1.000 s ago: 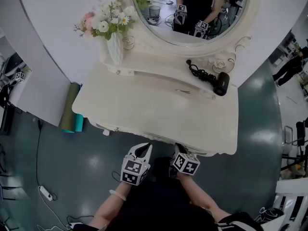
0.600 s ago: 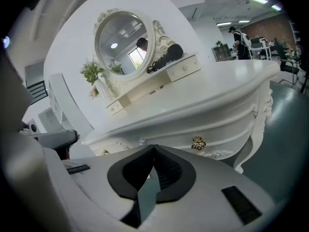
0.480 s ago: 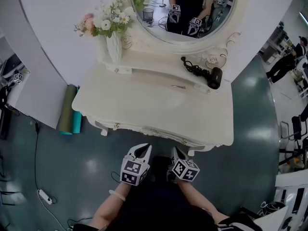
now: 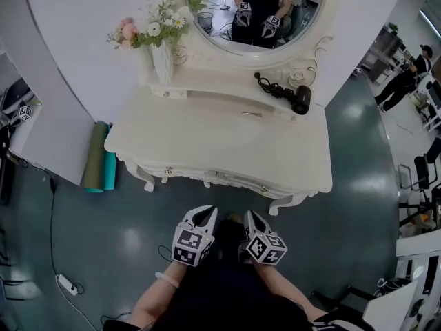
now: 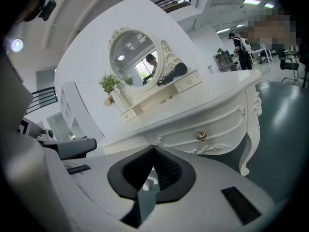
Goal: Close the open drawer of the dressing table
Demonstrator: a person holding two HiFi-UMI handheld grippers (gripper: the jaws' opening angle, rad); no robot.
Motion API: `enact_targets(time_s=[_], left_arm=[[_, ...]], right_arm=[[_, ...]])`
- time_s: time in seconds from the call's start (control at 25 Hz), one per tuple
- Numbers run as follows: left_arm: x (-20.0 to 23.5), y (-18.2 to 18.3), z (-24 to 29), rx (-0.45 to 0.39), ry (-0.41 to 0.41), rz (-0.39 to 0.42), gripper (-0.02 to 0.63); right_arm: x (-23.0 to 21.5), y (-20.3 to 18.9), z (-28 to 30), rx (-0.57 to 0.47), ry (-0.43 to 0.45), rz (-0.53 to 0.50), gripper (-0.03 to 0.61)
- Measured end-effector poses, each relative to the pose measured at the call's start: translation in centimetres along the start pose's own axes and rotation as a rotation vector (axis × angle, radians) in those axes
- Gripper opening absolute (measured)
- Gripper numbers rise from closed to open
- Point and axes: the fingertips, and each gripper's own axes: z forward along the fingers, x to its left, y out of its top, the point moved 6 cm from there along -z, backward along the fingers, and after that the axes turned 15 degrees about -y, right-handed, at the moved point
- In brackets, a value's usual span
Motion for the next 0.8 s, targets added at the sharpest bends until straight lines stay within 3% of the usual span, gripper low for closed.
enact_targets(time_s=[0.24, 0.52, 0.8], left_arm=[[-2.2, 0.5, -1.4, -0.007, -0.045, 0.033, 0.020], [-5.5, 2.9, -4.0, -0.091, -0.105, 0.078, 0.020], [-7.1, 3.7, -6.1, -0.129, -0.109, 0.131, 0.020]], right_arm=[[3.7, 3.6, -4.6, -0.194, 0.117, -0.035, 0.014], [8.1, 6.9, -9.9, -0.385, 0.264, -0.111, 0.014], [9.4, 7.8, -13.2, -0.423, 0.263, -0.157, 0.014]])
